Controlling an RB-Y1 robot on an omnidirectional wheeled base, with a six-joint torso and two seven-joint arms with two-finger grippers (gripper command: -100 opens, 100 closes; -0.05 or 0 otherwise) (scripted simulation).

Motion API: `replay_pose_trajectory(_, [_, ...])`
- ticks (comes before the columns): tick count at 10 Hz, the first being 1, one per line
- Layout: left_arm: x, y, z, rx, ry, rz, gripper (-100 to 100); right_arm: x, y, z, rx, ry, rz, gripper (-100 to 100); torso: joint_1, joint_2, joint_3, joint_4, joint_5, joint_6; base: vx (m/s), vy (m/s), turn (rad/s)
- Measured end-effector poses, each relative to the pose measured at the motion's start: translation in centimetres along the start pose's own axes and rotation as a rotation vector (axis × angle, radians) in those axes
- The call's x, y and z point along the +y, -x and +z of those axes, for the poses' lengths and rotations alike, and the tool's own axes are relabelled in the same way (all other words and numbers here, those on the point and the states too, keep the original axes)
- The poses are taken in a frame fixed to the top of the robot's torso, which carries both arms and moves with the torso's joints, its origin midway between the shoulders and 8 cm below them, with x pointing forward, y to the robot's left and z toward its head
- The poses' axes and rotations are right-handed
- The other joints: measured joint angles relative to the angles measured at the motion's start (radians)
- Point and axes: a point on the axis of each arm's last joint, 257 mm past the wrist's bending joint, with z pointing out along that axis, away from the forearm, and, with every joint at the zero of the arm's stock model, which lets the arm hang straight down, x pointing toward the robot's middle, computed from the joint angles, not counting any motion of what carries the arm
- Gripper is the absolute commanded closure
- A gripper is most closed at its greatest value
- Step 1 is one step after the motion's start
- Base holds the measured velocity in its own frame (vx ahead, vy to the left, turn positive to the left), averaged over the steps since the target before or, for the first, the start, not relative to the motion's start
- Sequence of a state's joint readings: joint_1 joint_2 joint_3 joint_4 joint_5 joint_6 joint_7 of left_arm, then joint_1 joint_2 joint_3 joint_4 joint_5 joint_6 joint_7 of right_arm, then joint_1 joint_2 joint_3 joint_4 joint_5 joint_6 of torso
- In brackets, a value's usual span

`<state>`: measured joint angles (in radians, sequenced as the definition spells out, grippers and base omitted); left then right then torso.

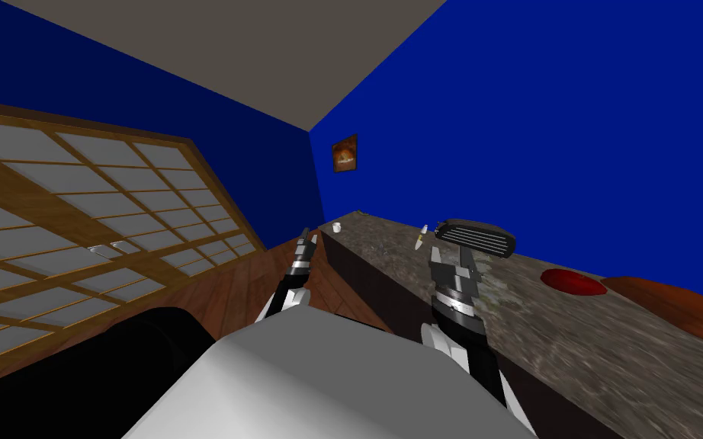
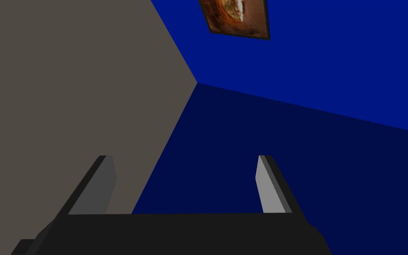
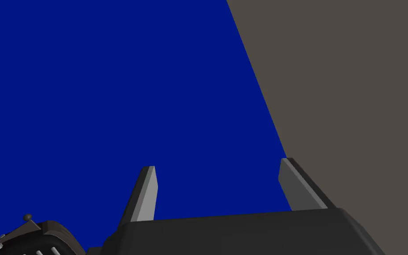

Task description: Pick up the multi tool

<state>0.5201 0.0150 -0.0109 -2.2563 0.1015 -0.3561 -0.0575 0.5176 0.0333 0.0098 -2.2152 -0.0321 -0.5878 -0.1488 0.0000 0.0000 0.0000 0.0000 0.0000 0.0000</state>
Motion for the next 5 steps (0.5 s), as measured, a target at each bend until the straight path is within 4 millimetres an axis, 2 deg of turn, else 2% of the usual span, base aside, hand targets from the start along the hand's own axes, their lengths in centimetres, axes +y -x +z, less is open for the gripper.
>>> replay_pose_trajectory(3, [0.0,0.0,0.0,0.000,0.000,0.000,0,-0.7,0.3,-0.7,0.064,-0.030,-0.087,-100,-0.003,0.003,0.002,0.001,-0.001,0.000,-0.043,-0.029,-0.020])
replay_pose_trajectory(5, [0.0,0.0,0.0,0.000,0.000,0.000,0,-1.5,1.2,-1.7,0.108,-0.058,-0.182,-100,-0.004,0.004,0.002,0.001,-0.001,0.000,-0.066,-0.046,-0.015])
